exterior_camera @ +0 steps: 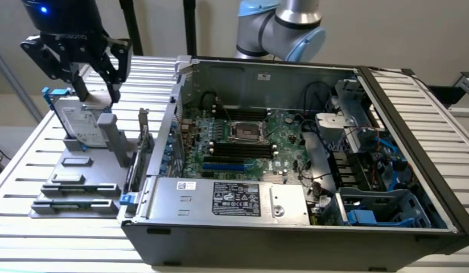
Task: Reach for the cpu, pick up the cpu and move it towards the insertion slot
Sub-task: 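Pick up the cpu and move it towards the insertion slot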
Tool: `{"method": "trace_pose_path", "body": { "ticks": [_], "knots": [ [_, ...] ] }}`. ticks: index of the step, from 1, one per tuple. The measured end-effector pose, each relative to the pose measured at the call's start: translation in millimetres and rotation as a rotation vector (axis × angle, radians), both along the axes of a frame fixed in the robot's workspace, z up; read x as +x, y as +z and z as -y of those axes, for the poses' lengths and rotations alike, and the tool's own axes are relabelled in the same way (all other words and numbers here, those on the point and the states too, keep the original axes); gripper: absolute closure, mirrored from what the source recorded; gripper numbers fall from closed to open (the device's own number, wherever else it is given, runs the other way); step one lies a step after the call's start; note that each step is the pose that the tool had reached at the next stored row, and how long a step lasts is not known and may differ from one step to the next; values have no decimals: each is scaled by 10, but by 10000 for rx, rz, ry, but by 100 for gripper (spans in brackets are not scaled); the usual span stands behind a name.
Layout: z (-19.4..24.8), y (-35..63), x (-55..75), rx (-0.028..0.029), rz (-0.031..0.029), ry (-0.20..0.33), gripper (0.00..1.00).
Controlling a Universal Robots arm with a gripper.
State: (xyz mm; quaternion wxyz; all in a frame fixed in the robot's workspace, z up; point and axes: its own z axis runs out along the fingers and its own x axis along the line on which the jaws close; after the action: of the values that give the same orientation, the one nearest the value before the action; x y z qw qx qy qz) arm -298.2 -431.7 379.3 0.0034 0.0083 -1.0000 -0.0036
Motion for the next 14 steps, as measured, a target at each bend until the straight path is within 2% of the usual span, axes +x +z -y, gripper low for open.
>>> {"method": "trace_pose_path", "body": {
  "ticks": [5,14],
  "knots": [
    [-10,65,191,32,-1,1,46],
    [-29,146,490,180,-1,0,46]
  ]
}}
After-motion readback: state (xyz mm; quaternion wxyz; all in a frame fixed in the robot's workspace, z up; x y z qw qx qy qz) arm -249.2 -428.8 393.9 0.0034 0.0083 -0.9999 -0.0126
